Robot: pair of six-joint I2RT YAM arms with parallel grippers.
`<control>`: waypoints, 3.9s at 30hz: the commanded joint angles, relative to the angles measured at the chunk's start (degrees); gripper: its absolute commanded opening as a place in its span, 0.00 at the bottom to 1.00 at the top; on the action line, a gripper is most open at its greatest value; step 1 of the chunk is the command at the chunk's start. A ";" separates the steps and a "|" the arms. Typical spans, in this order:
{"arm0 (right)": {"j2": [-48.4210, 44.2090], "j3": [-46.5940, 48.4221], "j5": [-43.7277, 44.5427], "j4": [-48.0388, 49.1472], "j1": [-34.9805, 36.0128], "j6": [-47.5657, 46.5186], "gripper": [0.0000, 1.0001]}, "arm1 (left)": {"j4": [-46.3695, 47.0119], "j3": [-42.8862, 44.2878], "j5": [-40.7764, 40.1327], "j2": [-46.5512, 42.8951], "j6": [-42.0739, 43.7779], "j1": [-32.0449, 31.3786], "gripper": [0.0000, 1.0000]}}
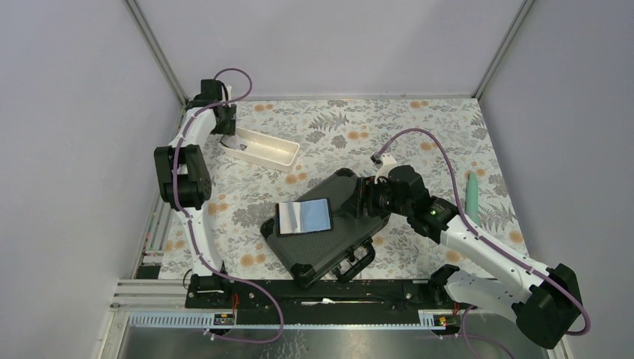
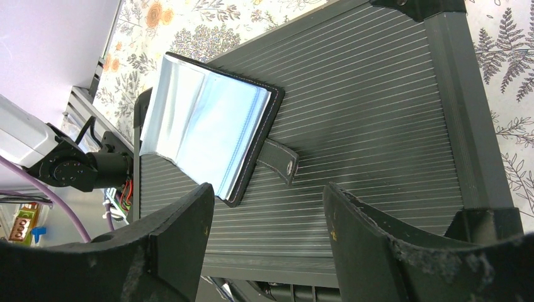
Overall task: Put the credit cards into the card holder
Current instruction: Pick up the credit card from the storage box.
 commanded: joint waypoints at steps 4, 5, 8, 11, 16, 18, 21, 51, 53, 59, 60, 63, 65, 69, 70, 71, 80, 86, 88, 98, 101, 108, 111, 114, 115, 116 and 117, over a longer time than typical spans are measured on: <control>-1.28 0.08 -0.43 0.84 -0.19 0.47 0.70 | 1.87 1.08 -0.84 -3.97 0.11 0.27 0.54; -1.25 0.01 -0.43 0.85 -0.18 0.47 0.70 | 1.78 1.01 -0.44 -3.91 0.17 0.29 0.54; -1.49 -0.16 -0.34 0.75 -0.13 0.63 0.70 | 1.56 0.80 1.86 -3.99 0.25 0.20 0.59; -1.66 -0.20 -0.34 0.70 -0.17 0.64 0.70 | 1.17 0.88 2.35 -3.32 0.41 0.19 0.64; -1.84 -0.17 -0.12 0.43 -0.19 0.64 0.70 | 0.00 1.48 2.13 -0.51 0.34 0.20 0.67; -1.92 -0.17 0.01 0.26 -0.12 0.64 0.70 | -0.59 2.27 2.15 0.59 0.26 0.16 0.67; -2.01 -0.10 0.10 0.27 -0.16 0.56 0.70 | -0.73 2.53 2.09 0.99 0.25 0.16 0.66; -2.18 -0.12 0.28 0.23 -0.15 0.71 0.70 | 0.92 2.37 -6.46 -0.46 0.52 -0.30 0.54; -2.14 -0.20 0.28 0.22 -0.12 0.68 0.70 | 1.01 2.29 -6.69 -0.83 0.48 -0.24 0.52; -2.35 -0.21 0.23 0.30 -0.14 0.73 0.70 | 1.03 2.19 -6.91 -1.40 0.53 -0.31 0.47; -2.36 -0.19 0.19 0.23 -0.16 0.69 0.70 | 1.03 2.19 -6.92 -1.50 0.53 -0.32 0.47; -2.36 -0.12 0.14 0.28 -0.12 0.69 0.70 | 1.07 2.19 -7.16 -1.80 0.51 -0.32 0.47; -2.34 -0.04 0.10 0.24 -0.14 0.70 0.69 | 1.18 2.18 -7.26 -2.11 0.55 -0.32 0.47; -2.29 0.06 0.02 0.29 -0.18 0.68 0.69 | 1.25 2.04 -7.27 -2.47 0.77 -0.34 0.46; -2.35 0.12 -0.03 0.30 -0.16 0.67 0.69 | 1.29 2.02 -7.27 -2.48 0.83 -0.33 0.46; -2.47 0.07 -0.07 0.33 -0.18 0.65 0.69 | 1.29 1.95 -7.27 -2.55 0.83 -0.34 0.46; -2.57 0.06 -0.43 0.21 -0.12 0.60 0.68 | 1.82 0.93 -7.65 -2.59 1.27 -0.34 0.51; -3.12 0.03 -0.17 0.00 -0.17 0.73 0.68 | 2.00 0.79 -8.09 -2.38 1.40 -0.33 0.43; -3.16 -0.07 -0.09 0.00 -0.18 0.73 0.68 | 2.06 0.71 -8.24 -2.54 1.47 -0.32 0.40; -3.42 -0.29 -0.08 0.02 -0.18 0.82 0.67 | 2.00 0.52 -8.28 -2.80 1.41 -0.32 0.31; -3.46 -0.25 -0.12 -0.02 -0.11 0.87 0.67 | 1.91 0.52 -8.33 -3.28 1.32 -0.37 0.28; -3.74 -0.30 -0.15 -0.11 -0.18 0.91 0.67 | 1.57 0.52 -7.34 -4.45 0.88 -0.41 0.19; -3.90 -0.35 -0.16 -0.18 -0.20 0.98 0.67 | 1.17 0.40 -6.40 -4.88 0.42 -0.44 0.17; -4.03 -0.60 -0.08 -0.21 -0.14 0.99 0.67 | 0.66 -0.03 -4.93 -5.30 -0.09 -0.45 0.13; -4.03 -0.65 -0.08 -0.32 -0.13 0.97 0.67 | 0.52 -0.19 -4.11 -5.56 -0.48 -0.44 0.11; -4.10 -0.67 -0.15 -0.32 -0.13 0.97 0.67 | 0.39 -0.40 -3.52 -5.82 -0.65 -0.41 0.10; -4.14 -0.78 -0.23 -0.37 -0.17 0.98 0.67 | 0.22 -0.62 -3.04 -6.08 -0.89 -0.45 0.09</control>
